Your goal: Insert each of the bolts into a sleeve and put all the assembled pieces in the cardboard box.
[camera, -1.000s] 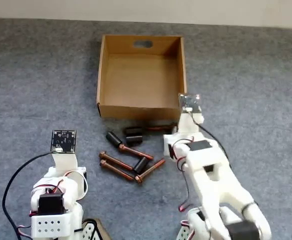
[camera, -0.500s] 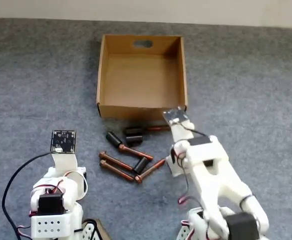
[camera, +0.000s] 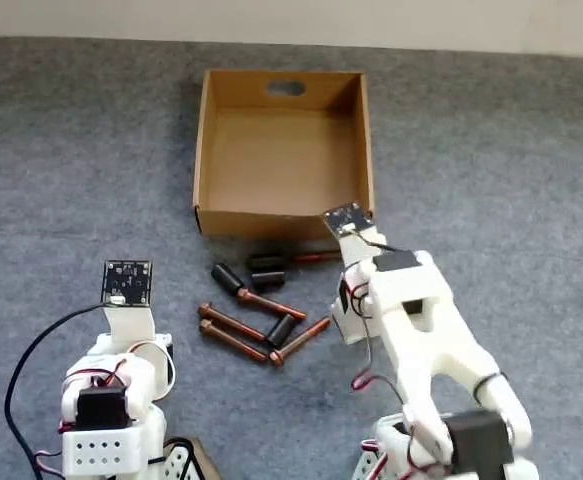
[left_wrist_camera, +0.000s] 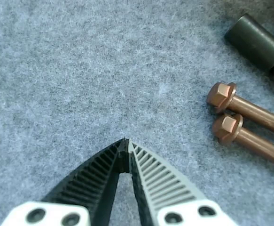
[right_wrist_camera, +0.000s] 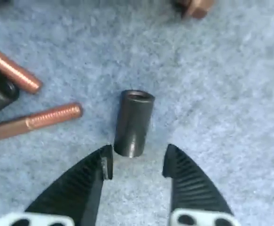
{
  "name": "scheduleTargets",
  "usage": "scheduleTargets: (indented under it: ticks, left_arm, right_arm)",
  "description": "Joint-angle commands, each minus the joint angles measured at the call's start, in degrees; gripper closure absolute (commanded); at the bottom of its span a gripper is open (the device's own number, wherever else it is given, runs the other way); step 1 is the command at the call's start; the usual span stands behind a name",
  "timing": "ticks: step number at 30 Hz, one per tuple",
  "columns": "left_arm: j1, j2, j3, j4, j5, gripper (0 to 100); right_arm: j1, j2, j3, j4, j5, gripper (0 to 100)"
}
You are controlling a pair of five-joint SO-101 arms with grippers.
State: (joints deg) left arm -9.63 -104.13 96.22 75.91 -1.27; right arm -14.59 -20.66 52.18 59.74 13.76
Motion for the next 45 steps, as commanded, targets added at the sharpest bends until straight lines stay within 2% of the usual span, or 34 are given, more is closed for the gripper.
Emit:
scheduleTargets:
  ticks: [1, 8, 12, 17, 20, 26, 28, 31, 35, 38, 45]
  left_arm:
    - [0.57, -0.04, 1.01, 0.18, -0.44, 99]
    - [0.57, -0.04, 1.01, 0.18, -0.44, 99]
    - [0.57, -0.04, 1.01, 0.18, -0.44, 99]
    - [0.57, -0.04, 1.01, 0.18, -0.44, 99]
    - [0.57, -0.04, 1.01, 0.18, -0.44, 99]
    - [0.57, -0.04, 1.01, 0.18, -0.44, 99]
    - [0.57, -0.04, 1.01, 0.18, -0.44, 99]
    - [0.57, -0.04, 1.01, 0.18, -0.44, 99]
    - [0.57, -0.04, 1.01, 0.18, -0.44, 99]
    - [0.57, -0.04, 1.01, 0.18, -0.44, 99]
    - [0.57, -0.04, 1.01, 0.18, -0.44, 99]
  right_arm:
    - [0.31, -6.99, 3.03, -2.68, -0.44, 80.7]
    - [-1.01, -10.95, 12.18, -15.52, -0.62, 80.7]
    - [-3.91, -10.95, 13.41, -16.84, -0.79, 80.7]
    - [-4.09, -10.86, 13.41, -17.01, -0.62, 80.7]
    - [-4.0, -10.42, 14.64, -20.7, -0.53, 80.7]
    - [-4.0, -2.07, 14.55, -24.48, -0.53, 80.7]
    - [-4.0, 0.84, 13.32, -24.48, -0.7, 83.2]
    - [-4.0, 2.95, 12.44, -24.4, -0.79, 99.3]
    - [-3.03, 0.04, 14.11, -24.75, -1.49, 99.5]
    - [-2.15, -4.44, 17.8, -27.56, -5.36, 99.2]
    - [-2.33, -13.58, 24.48, -31.25, -5.27, 99.2]
